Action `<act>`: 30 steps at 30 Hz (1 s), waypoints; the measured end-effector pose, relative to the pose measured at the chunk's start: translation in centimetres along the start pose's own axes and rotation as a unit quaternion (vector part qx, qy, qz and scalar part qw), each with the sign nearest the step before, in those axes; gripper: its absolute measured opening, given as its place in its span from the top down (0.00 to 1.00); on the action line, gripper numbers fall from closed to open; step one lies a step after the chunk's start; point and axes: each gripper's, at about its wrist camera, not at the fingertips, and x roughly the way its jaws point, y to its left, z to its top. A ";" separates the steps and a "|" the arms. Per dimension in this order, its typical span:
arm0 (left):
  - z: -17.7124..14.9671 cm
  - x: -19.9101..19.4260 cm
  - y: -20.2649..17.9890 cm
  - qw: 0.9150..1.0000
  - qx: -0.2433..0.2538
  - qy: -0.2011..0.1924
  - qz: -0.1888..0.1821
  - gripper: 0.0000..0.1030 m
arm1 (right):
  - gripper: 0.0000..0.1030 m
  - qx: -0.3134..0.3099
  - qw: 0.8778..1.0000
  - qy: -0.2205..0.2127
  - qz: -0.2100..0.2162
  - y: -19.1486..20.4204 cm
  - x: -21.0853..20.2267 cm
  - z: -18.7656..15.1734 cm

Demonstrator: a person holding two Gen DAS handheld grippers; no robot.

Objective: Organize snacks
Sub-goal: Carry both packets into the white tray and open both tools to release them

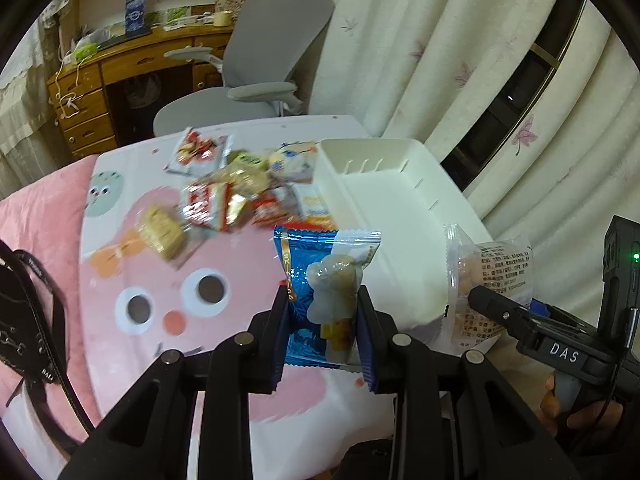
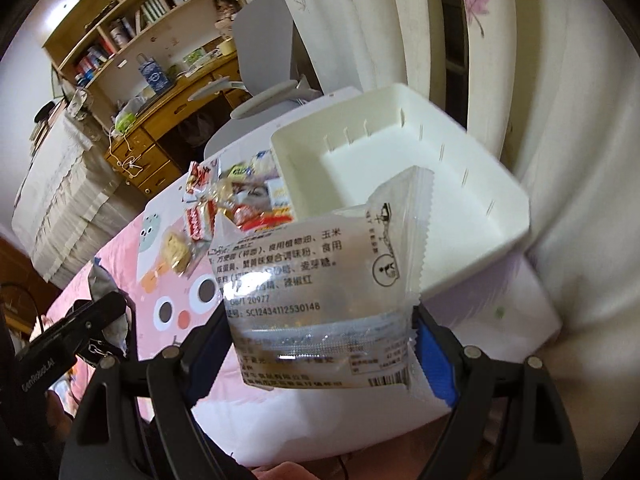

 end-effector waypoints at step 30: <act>7.3 11.4 -13.8 1.000 -0.017 0.000 -0.022 0.44 | 0.17 -0.112 0.992 -0.008 0.061 -12.4 1.2 10.3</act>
